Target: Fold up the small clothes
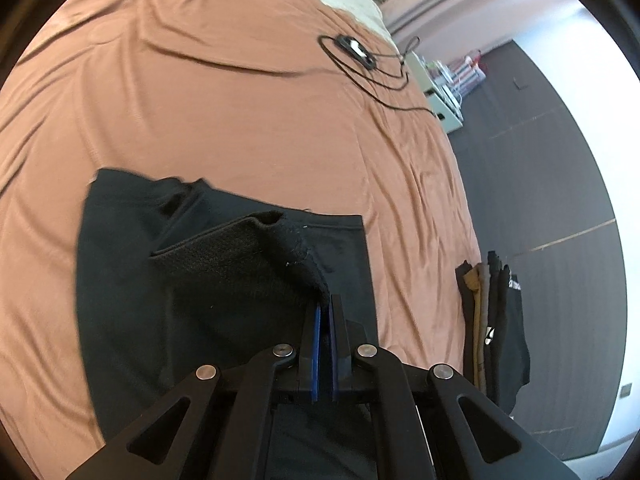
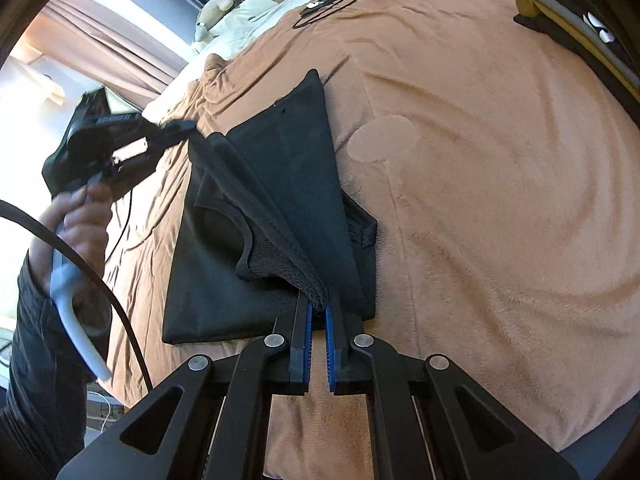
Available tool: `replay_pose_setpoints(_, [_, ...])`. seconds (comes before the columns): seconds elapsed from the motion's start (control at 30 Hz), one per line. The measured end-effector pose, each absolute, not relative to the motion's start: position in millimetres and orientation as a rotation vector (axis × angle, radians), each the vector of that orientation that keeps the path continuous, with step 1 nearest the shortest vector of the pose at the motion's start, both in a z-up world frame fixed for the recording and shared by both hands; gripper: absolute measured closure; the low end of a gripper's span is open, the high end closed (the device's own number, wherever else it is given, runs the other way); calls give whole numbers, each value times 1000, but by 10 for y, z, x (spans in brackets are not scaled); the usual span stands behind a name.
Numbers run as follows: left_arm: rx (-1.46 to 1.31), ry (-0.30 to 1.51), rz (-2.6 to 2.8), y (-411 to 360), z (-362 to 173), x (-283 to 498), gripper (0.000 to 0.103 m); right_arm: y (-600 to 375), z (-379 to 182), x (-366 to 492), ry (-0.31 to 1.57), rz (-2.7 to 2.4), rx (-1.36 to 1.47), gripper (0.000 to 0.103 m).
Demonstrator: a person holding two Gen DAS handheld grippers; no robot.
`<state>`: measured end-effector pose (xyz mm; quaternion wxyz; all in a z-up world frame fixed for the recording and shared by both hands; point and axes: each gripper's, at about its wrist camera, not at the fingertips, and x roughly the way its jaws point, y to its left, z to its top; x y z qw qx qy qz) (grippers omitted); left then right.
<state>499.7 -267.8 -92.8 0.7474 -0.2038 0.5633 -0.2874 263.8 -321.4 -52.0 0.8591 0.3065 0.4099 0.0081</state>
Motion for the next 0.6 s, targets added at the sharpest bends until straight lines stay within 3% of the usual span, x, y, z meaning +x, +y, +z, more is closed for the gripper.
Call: replay_pose_setpoints(0.6, [-299,1292,-718,-3554,-1269,5495,100,-3317,-659,2731,889,22,683,101])
